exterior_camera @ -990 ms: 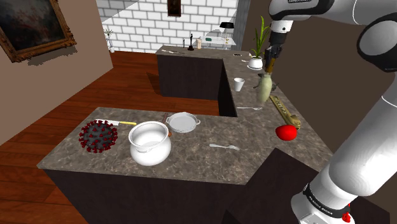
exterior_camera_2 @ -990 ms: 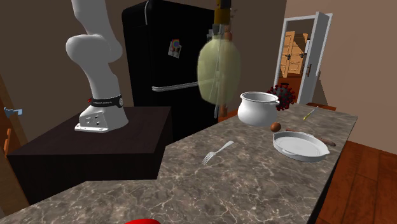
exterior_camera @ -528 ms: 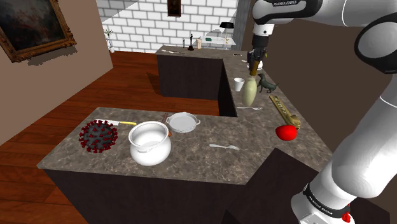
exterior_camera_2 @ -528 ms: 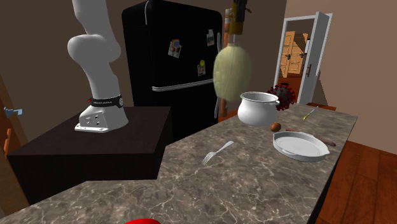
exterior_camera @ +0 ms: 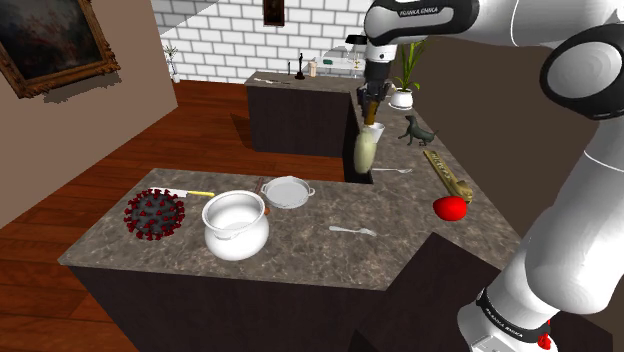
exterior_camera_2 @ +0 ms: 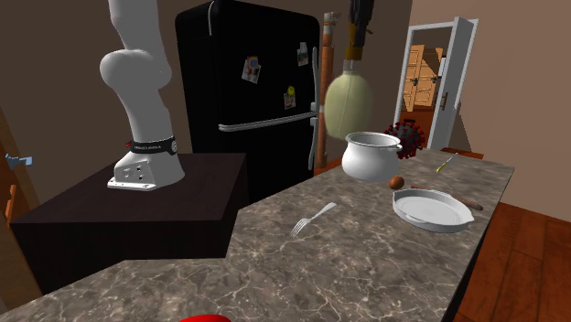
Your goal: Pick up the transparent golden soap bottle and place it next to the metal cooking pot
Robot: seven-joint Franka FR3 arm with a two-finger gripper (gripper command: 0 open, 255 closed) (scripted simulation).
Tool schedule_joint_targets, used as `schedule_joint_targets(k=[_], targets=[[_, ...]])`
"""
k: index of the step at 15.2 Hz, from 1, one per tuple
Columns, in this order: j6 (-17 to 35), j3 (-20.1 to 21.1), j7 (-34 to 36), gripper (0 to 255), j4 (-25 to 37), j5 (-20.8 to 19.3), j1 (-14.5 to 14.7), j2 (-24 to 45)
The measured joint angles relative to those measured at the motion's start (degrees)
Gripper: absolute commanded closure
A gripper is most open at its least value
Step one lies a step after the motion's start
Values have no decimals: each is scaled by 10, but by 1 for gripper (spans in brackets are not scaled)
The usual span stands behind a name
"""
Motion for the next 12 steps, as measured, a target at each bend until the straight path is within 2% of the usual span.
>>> schedule_joint_targets(k=[5, 12], targets=[[9, 23, 50, 255, 32, 9, 27, 43], [-3, 52, 119, 255, 121, 21, 64, 122]])
